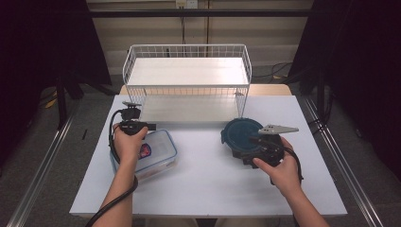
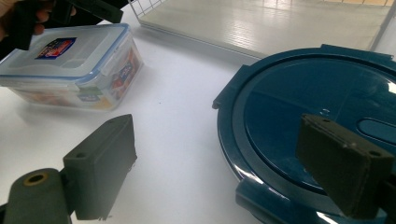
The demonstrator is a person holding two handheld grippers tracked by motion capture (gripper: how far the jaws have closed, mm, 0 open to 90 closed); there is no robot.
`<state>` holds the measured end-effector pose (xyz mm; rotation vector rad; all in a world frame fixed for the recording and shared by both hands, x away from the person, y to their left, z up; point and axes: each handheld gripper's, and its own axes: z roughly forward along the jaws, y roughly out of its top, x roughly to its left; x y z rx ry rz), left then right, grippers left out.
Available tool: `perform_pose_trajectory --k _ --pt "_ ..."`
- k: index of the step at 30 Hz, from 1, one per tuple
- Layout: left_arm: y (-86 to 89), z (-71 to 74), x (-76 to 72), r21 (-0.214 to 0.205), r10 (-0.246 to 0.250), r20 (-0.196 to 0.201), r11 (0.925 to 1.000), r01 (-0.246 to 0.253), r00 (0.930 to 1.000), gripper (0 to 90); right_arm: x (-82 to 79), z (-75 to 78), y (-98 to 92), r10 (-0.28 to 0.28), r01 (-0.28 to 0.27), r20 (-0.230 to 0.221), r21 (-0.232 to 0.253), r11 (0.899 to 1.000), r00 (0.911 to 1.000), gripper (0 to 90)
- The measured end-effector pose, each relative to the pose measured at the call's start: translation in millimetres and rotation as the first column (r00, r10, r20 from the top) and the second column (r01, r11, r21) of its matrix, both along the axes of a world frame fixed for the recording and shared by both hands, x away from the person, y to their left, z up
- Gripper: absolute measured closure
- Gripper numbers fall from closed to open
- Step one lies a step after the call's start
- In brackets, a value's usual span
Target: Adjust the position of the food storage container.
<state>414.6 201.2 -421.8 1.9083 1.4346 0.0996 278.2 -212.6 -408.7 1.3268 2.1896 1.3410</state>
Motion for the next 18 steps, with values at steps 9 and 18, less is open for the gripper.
perform_pose_trajectory --k 9,18 --pt "-13.0 0.0 -2.0 -0.014 -0.055 -0.020 0.9984 0.055 0.9983 90.0 0.2 -1.7 -1.4 0.000 0.000 -0.005 -0.003 1.000 1.0000 12.0" --pt "-28.1 -0.6 -13.9 -0.038 -0.126 -0.027 0.9914 0.125 0.9916 90.0 -0.8 -1.2 3.1 0.010 -0.010 -0.004 -0.006 1.000 0.9999 12.0"
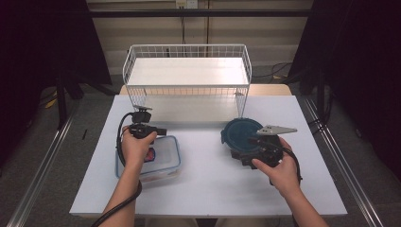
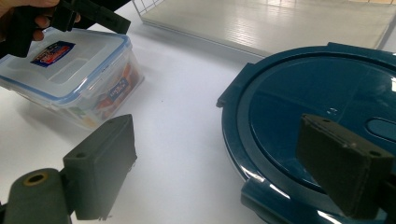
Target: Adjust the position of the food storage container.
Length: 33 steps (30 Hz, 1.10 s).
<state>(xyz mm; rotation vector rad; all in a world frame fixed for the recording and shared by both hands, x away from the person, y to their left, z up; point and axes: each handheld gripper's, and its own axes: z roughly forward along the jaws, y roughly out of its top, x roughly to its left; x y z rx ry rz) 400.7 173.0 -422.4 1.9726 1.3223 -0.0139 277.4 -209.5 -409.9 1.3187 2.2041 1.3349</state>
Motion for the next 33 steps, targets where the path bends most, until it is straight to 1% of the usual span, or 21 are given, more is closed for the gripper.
perform_pose_trajectory --k 1,2,3,5,6,8,10,12,15,16,17,20,21,23,24,25,26,27,28,31,33 --pt "0.5 0.4 -0.6 -0.007 0.008 0.002 0.9999 -0.008 1.0000 90.0 0.3 0.0 1.1 0.001 -0.001 -0.002 0.002 1.000 1.0000 12.0" --pt "2.0 1.6 -1.1 -0.005 0.002 -0.002 1.0000 -0.002 1.0000 90.0 0.8 0.0 1.5 0.004 -0.004 -0.001 0.003 1.000 1.0000 12.0" --pt "3.9 3.5 -2.4 -0.007 0.003 0.006 1.0000 -0.003 1.0000 90.0 1.2 -0.1 1.8 0.006 -0.006 0.000 0.002 1.000 1.0000 12.0" --pt "10.4 8.4 -5.9 -0.020 0.024 0.027 0.9995 -0.023 0.9994 90.0 2.5 -0.5 3.1 0.011 -0.011 0.000 0.005 1.000 0.9999 12.0" --pt "15.5 10.9 -7.4 -0.023 0.025 0.033 0.9995 -0.024 0.9991 90.0 3.0 -0.9 3.8 0.012 -0.012 -0.002 0.005 1.000 0.9999 12.0" --pt "26.7 15.3 -11.7 -0.034 0.061 0.042 0.9977 -0.059 0.9973 90.0 4.2 -2.1 5.9 0.017 -0.017 -0.008 0.002 1.000 0.9998 12.0" --pt "39.0 18.1 -16.2 -0.027 0.077 0.055 0.9968 -0.076 0.9955 90.0 5.3 -3.5 8.8 0.026 -0.026 -0.011 0.003 1.000 0.9996 12.0" --pt "48.9 20.0 -21.9 -0.035 0.100 0.058 0.9945 -0.098 0.9933 90.0 5.8 -4.0 11.8 0.036 -0.036 -0.016 0.006 0.999 0.9992 12.0" --pt "64.6 21.9 -32.1 -0.024 0.122 0.068 0.9925 -0.120 0.9903 90.0 7.8 -3.6 16.1 0.047 -0.046 -0.013 0.008 0.999 0.9988 12.0" --pt "68.1 21.5 -35.3 -0.037 0.147 0.074 0.9889 -0.144 0.9864 90.0 8.7 -3.3 17.6 0.049 -0.048 -0.014 0.009 0.999 0.9987 11.9" --pt "73.2 21.9 -38.5 -0.035 0.145 0.074 0.9892 -0.143 0.9867 90.0 9.4 -2.9 19.3 0.049 -0.048 -0.019 0.011 0.999 0.9986 12.0" --pt "85.9 21.5 -47.2 -0.034 0.169 0.074 0.9853 -0.167 0.9827 90.0 12.9 -3.2 27.3 0.066 -0.066 -0.023 0.015 0.998 0.9975 11.9" --pt "89.7 21.2 -50.0 -0.033 0.188 0.076 0.9820 -0.186 0.9792 90.0 12.9 -3.2 27.3 0.066 -0.066 -0.023 0.015 0.998 0.9975 11.9" --pt "101.1 21.5 -55.3 -0.020 0.206 0.084 0.9786 -0.205 0.9750 90.0 14.6 -4.5 30.8 0.073 -0.073 -0.029 0.016 0.997 0.9969 11.9" --pt "105.5 20.8 -57.8 -0.027 0.225 0.088 0.9743 -0.224 0.9703 90.0 16.0 -6.1 32.3 0.082 -0.081 -0.031 0.016 0.997 0.9962 11.9" --pt "111.8 20.6 -60.2 -0.018 0.220 0.090 0.9755 -0.219 0.9713 90.0 16.0 -6.1 32.3 0.082 -0.081 -0.031 0.016 0.997 0.9962 11.9" --pt "117.2 18.7 -65.0 -0.029 0.269 0.096 0.9633 -0.267 0.9584 90.0 17.2 -8.1 33.4 0.085 -0.084 -0.035 0.013 0.996 0.9958 11.9" --pt "117.2 18.7 -65.0 -0.029 0.269 0.096 0.9633 -0.267 0.9584 90.0 17.2 -8.1 33.4 0.085 -0.084 -0.035 0.013 0.996 0.9958 11.9" --pt "122.8 18.2 -67.4 -0.007 0.244 0.088 0.9696 -0.245 0.9657 90.0 17.5 -8.8 34.4 0.083 -0.083 -0.041 0.013 0.996 0.9957 11.9" --pt "131.1 13.1 -73.6 -0.029 0.278 0.081 0.9606 -0.276 0.9572 90.0 18.9 -9.8 36.6 0.090 -0.090 -0.043 0.011 0.996 0.9950 11.9" --pt "135.4 10.4 -77.9 -0.039 0.280 0.076 0.9598 -0.278 0.9569 90.0 19.4 -8.8 38.5 0.094 -0.093 -0.039 0.011 0.996 0.9948 11.9"
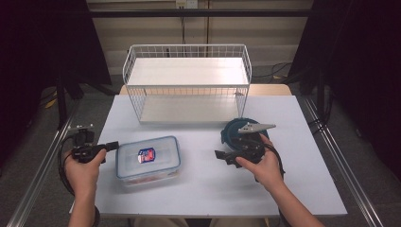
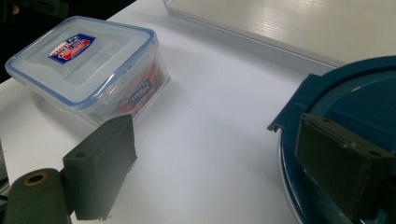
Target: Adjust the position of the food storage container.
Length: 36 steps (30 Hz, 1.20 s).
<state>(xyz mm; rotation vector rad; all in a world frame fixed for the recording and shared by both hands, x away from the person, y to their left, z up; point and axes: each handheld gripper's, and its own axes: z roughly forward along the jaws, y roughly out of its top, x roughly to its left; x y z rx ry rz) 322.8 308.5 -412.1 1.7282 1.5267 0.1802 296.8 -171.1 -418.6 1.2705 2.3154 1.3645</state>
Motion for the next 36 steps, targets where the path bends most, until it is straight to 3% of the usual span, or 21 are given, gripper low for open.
perform_pose_trajectory --k 5,11,14,23,29,36 --pt "7.0 -2.5 -7.4 -0.008 0.036 -0.012 0.9993 -0.036 0.9993 90.0 1.0 1.9 5.9 0.017 -0.017 0.007 0.005 1.000 0.9998 11.8" --pt "13.7 -6.1 -14.0 0.003 0.032 -0.043 0.9995 -0.032 0.9986 90.0 0.4 0.9 7.5 0.027 -0.027 0.005 0.002 1.000 0.9996 11.9" --pt "12.7 -10.4 -17.2 -0.019 0.047 -0.054 0.9987 -0.048 0.9974 90.0 0.1 1.7 7.7 0.028 -0.028 0.008 0.002 1.000 0.9996 11.9" --pt "9.4 -13.7 -22.4 0.006 0.010 -0.078 0.9999 -0.010 0.9969 90.0 -1.0 3.2 12.3 0.042 -0.042 0.013 0.002 0.999 0.9990 11.9" --pt "8.5 -15.7 -21.0 -0.017 0.031 -0.079 0.9993 -0.033 0.9964 90.0 0.5 1.3 14.2 0.044 -0.044 0.008 0.003 0.999 0.9990 11.9" --pt "-5.7 -21.9 -12.8 -0.027 -0.020 -0.095 0.9995 0.018 0.9953 90.0 0.4 -2.4 17.6 0.038 -0.037 -0.010 0.007 0.999 0.9992 11.6"
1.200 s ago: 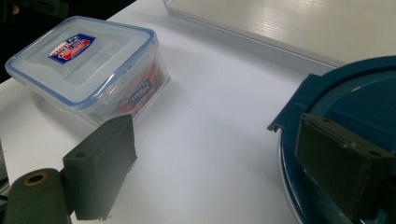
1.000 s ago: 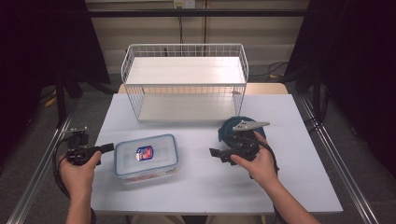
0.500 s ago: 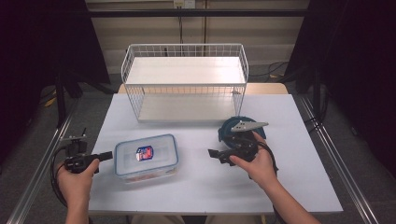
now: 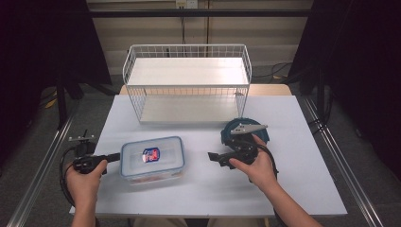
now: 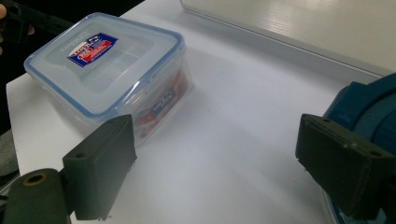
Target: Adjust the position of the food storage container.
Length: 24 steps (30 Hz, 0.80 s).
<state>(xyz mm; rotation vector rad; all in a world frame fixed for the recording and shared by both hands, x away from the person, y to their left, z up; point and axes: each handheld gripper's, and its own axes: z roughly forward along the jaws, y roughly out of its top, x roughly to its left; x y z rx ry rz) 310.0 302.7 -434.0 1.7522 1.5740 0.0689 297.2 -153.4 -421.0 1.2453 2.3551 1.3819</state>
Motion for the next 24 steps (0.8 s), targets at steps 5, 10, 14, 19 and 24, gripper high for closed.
perform_pose_trajectory --k 5,10,14,19,24 --pt "-14.4 -0.4 5.0 -0.008 -0.018 0.006 0.9998 0.018 0.9998 90.0 -1.7 -1.0 -3.7 -0.015 0.015 -0.009 0.014 1.000 0.9998 11.6" --pt "-26.6 -0.7 8.9 -0.009 -0.059 0.003 0.9982 0.059 0.9982 90.0 -3.4 -3.9 -7.1 -0.034 0.036 -0.035 0.047 0.998 0.9988 11.5" --pt "-34.9 -1.4 12.1 -0.015 -0.079 0.001 0.9967 0.079 0.9968 90.0 -5.2 -5.3 -6.8 -0.041 0.043 -0.043 0.066 0.997 0.9982 11.5" --pt "-44.7 -1.8 14.1 -0.018 -0.103 0.001 0.9945 0.103 0.9947 90.0 -6.6 -9.2 -2.0 -0.035 0.041 -0.064 0.089 0.995 0.9973 13.1" --pt "-57.8 -2.0 14.7 -0.018 -0.141 -0.001 0.9899 0.141 0.9900 90.0 -6.8 -11.2 2.7 -0.029 0.038 -0.083 0.113 0.993 0.9962 13.3"
